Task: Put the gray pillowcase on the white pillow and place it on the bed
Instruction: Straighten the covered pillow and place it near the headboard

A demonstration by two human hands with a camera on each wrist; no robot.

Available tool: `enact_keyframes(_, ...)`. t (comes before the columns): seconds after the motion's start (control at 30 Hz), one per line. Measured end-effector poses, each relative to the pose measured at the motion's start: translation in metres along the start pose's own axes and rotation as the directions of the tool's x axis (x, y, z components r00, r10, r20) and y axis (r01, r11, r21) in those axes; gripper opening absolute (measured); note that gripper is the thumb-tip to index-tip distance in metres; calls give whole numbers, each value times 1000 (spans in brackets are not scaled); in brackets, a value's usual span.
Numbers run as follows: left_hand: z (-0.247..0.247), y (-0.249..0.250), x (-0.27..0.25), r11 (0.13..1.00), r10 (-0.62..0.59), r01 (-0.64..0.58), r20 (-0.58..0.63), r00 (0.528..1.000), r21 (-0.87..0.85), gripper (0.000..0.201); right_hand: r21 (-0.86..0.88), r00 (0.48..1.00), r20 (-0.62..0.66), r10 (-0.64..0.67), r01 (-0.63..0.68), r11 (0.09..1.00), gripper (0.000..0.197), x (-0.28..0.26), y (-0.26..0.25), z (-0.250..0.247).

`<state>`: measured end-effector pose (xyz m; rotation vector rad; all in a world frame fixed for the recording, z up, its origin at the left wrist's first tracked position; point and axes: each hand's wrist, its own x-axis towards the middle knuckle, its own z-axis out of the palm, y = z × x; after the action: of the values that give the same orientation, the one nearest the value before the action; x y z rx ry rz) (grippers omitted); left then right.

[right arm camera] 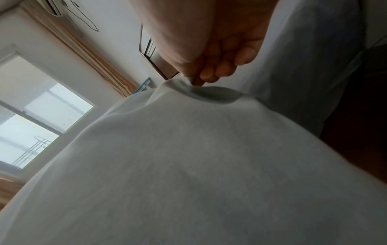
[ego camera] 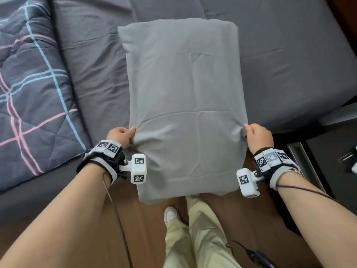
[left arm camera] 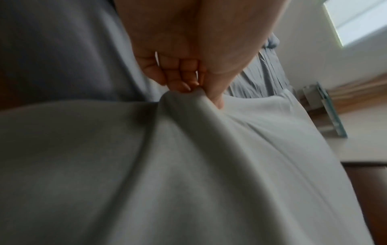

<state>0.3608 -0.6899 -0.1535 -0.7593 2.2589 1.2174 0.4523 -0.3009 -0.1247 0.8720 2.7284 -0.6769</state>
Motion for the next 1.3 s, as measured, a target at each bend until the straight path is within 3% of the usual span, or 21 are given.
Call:
enact_keyframes(0.1, -1, -15, -6, 996, -16, 25, 107, 994, -90, 32, 195, 998, 27, 50, -55, 979, 31, -9, 4, 3)
enact_keyframes(0.2, 3, -37, -18, 996, -12, 30, 212, 977, -81, 60, 362, 983, 138, 119, -162, 918, 38, -24, 13, 9)
enact_keyframes(0.3, 4, -52, -36, 988, -24, 63, 255, 967, -144, 48, 359, 966, 231, 115, -194, 913, 37, -40, 31, 19)
enact_keyframes(0.4, 7, -68, -44, 985, -25, 57, 190, 981, -164, 18, 313, 980, 160, 118, -164, 936, 26, -51, 39, 26)
enact_keyframes(0.53, 2, -75, -51, 993, 19, -15, 35, 999, -117, 24, 257, 993, 2, 120, -116, 959, 24, -60, 36, 22)
enact_keyframes(0.7, -3, -90, -65, 985, -27, 34, 42, 999, -169, 27, 269, 989, -71, 128, -105, 957, 24, -90, 47, 11)
enact_keyframes(0.83, 8, -103, -77, 990, -83, 100, 154, 985, -103, 32, 306, 991, 25, 129, -131, 943, 23, -95, 51, 28)
enact_keyframes(0.93, 12, -105, -77, 993, -100, 107, 127, 987, -46, 28, 296, 983, 133, 128, -163, 941, 21, -87, 53, 31)
enact_keyframes(1.03, 14, -97, -89, 991, -133, 134, 33, 991, -29, 18, 283, 976, 150, 160, -198, 938, 46, -84, 55, 26)
enact_keyframes(1.13, 16, -95, -97, 989, -148, 146, -50, 988, -35, 48, 335, 972, 101, 210, -232, 913, 63, -89, 44, 18)
enact_keyframes(1.2, 17, -89, -102, 980, -141, 147, 52, 989, -136, 75, 449, 955, 215, 205, -284, 848, 76, -88, 35, 17)
enact_keyframes(1.27, 19, -80, -107, 973, -89, 124, 177, 980, -196, 79, 541, 902, 381, 204, -396, 742, 105, -85, 28, 16)
enact_keyframes(1.3, 20, -73, -110, 975, -59, 102, 213, 975, -200, 79, 579, 868, 462, 182, -450, 680, 107, -83, 27, 17)
